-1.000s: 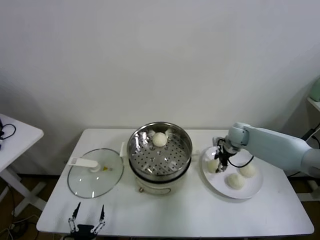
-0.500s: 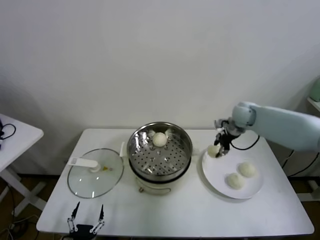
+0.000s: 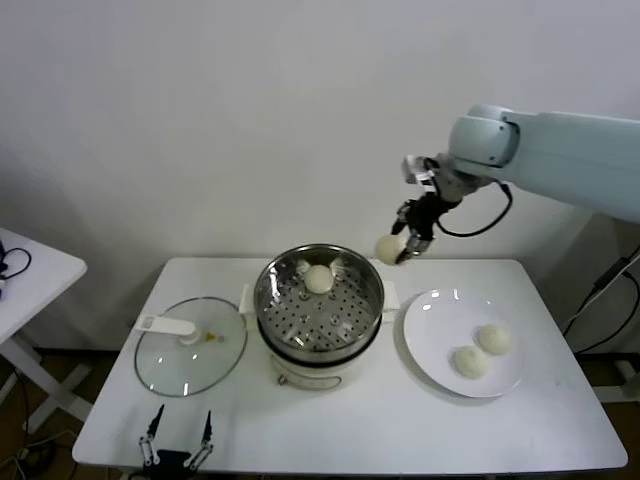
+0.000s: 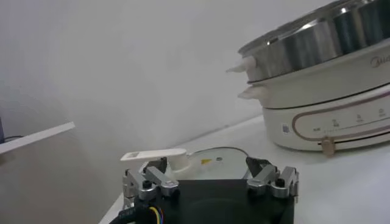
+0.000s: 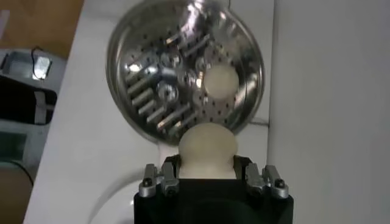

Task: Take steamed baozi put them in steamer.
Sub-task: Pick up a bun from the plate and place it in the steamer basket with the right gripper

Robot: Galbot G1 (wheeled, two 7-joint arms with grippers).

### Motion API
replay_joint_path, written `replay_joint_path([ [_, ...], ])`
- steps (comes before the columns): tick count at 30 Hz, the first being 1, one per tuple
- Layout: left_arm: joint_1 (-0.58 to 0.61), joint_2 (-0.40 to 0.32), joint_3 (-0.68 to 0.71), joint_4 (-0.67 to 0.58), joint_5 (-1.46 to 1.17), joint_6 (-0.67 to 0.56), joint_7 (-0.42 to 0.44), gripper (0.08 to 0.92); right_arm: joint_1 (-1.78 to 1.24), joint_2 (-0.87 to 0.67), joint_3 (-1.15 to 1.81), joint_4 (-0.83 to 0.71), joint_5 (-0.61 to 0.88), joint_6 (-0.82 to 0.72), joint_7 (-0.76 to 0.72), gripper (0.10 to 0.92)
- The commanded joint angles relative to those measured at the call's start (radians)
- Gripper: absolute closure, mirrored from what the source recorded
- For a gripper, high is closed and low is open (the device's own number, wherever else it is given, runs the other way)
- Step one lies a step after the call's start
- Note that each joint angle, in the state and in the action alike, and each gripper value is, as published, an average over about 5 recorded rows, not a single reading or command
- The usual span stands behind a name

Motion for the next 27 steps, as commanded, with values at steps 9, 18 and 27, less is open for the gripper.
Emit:
replay_joint_path([
  [9, 0.019, -0.003, 0.001, -0.021, 0.005, -0.003, 0.000, 0.177, -0.231, 0.316, 0.115, -0.045, 0.004, -0.167, 0.176, 0.414],
  [18, 0.017, -0.004, 0.000, -0.024, 0.006, -0.001, 0.001, 0.177, -0.378, 0.357, 0.148, -0.121, -0.110, -0.184, 0.216, 0.414],
  [27, 0.010, -0.005, -0.001, -0.015, 0.011, -0.003, 0.000, 0.177, -0.450, 0.369, 0.163, -0.176, -0.196, -0.185, 0.238, 0.405],
])
